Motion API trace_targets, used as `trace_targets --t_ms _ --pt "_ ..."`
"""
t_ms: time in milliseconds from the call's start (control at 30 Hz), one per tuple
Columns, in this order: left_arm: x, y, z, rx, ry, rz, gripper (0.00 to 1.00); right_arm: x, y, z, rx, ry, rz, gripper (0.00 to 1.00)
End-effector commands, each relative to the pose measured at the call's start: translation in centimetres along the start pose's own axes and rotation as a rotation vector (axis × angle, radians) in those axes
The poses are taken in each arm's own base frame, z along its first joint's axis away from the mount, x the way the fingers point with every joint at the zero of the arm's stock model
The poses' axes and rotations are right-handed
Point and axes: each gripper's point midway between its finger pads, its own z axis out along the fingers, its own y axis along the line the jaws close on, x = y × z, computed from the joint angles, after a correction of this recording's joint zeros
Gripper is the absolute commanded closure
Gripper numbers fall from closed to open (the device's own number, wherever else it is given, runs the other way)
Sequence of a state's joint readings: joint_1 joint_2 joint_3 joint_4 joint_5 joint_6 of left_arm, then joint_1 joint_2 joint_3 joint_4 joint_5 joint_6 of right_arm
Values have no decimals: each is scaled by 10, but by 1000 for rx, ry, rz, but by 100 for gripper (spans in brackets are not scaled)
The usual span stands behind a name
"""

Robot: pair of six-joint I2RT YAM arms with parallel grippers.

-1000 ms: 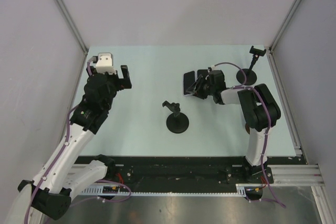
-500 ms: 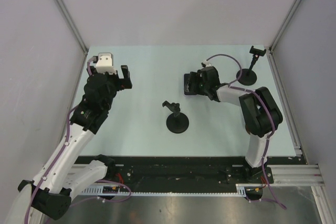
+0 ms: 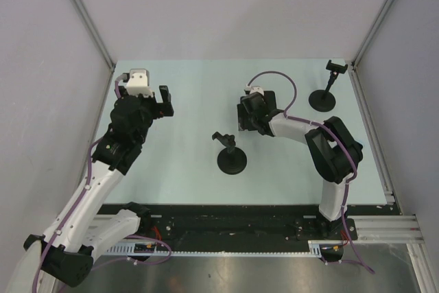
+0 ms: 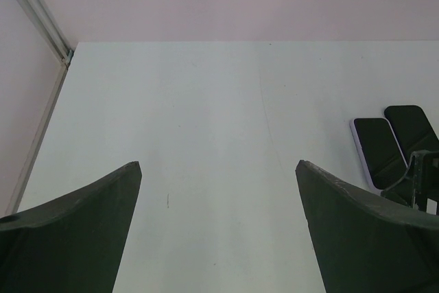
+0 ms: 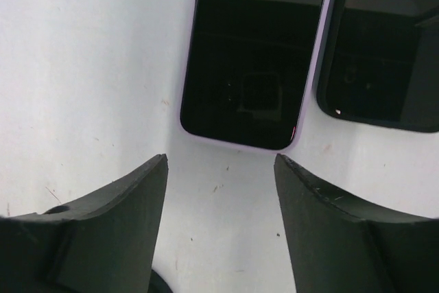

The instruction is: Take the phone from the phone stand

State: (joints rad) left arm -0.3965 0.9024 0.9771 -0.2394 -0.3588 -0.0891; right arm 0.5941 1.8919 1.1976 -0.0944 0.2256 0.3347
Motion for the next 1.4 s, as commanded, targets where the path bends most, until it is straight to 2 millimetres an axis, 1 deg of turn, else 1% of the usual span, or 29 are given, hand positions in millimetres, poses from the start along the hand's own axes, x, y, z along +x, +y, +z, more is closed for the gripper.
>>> trace_targets --t_ms 0,33,100,133,233,433,533,600,633,700,733,900,967,1000,1067,1100,1133,1167,1200,1233,1300,1333,1367 --pt "-9 -3 1 20 -39 -25 0 -6 4 -17 27 0 -15 35" --pt "-9 -3 1 20 -39 -25 0 -4 5 -17 25 4 -14 40" --pt "-10 -3 1 18 -42 -26 0 4 8 -14 23 17 -13 41" --pt "-10 -3 1 20 -42 -26 0 6 9 -12 18 21 -12 44" --pt "-11 -3 0 20 -43 -27 0 10 10 -5 17 24 -5 45" --pt "-10 -5 1 29 -41 -26 0 7 6 14 27 -9 18 52" --pt "-10 -5 1 32 -39 -24 0 3 4 20 27 -30 28 54" --pt "-8 -6 2 32 -35 -24 0 4 3 24 29 -31 28 55" --pt "-9 -6 1 33 -38 -25 0 -4 4 26 19 -64 34 56" --pt "-8 -7 2 36 -33 -23 0 -6 1 29 23 -69 40 57" --pt "-7 -7 3 37 -31 -22 0 -9 0 30 20 -80 47 58" --pt "-5 -8 5 41 -24 -19 0 -17 -4 35 13 -108 46 58" --pt "-5 -8 5 40 -23 -18 0 -21 -4 33 5 -113 49 57" --pt "-3 -8 6 39 -17 -14 0 -22 -1 30 -9 -113 44 56" --pt "-3 -8 6 38 -17 -14 0 -33 3 13 -28 -125 29 53" --pt "-3 -8 6 39 -17 -14 0 -36 10 6 -50 -128 0 50" --pt "-3 -9 6 41 -18 -16 0 -49 14 -13 -66 -154 -12 48" --pt "-3 -9 6 41 -18 -16 0 -56 18 -25 -78 -173 -22 47" --pt "-3 -9 6 42 -17 -14 0 -61 23 -35 -89 -183 -41 43" --pt "-3 -9 6 44 -18 -15 0 -75 24 -60 -103 -215 -49 41" --pt "-3 -10 6 47 -18 -18 0 -89 29 -86 -142 -250 -45 38" --pt "-3 -10 6 47 -18 -18 0 -92 31 -98 -159 -253 -48 34" --pt "-3 -10 6 50 -17 -18 0 -106 34 -124 -192 -303 -41 32"
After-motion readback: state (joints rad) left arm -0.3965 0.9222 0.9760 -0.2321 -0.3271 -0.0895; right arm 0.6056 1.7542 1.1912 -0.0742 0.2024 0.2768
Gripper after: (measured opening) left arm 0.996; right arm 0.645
